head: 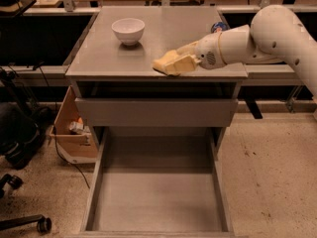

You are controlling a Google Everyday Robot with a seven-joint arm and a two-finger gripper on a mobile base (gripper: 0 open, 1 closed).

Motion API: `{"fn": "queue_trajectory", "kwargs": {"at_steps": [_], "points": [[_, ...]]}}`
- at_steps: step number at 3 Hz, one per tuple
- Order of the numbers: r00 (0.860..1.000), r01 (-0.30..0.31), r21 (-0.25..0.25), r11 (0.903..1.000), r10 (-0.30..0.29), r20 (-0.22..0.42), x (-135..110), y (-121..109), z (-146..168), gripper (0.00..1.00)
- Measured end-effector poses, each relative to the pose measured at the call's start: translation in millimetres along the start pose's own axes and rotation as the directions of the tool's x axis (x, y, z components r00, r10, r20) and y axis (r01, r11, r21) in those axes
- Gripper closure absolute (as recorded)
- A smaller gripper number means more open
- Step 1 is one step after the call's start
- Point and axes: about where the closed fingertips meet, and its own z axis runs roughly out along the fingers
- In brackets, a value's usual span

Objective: Place sponge into middle drawer

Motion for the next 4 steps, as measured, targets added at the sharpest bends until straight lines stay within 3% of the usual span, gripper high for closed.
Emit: {"fn": "queue_trajectory", "kwargs": {"at_steps": [1,2,3,4], "points": [[1.000,0.000,-0.021,0.9998,0.000,0.002,4,19,-4,1.00],[0.999,0.016,-0.063,0.9979,-0.014,0.041,8,74,-27,1.00],[0.998,0.027,-0.091,0.9955,-0.022,0.056,22,114,-46,1.00],[0.999,0.046,-0.085,0.9953,-0.046,0.011,72,137,-63,1.00]]}}
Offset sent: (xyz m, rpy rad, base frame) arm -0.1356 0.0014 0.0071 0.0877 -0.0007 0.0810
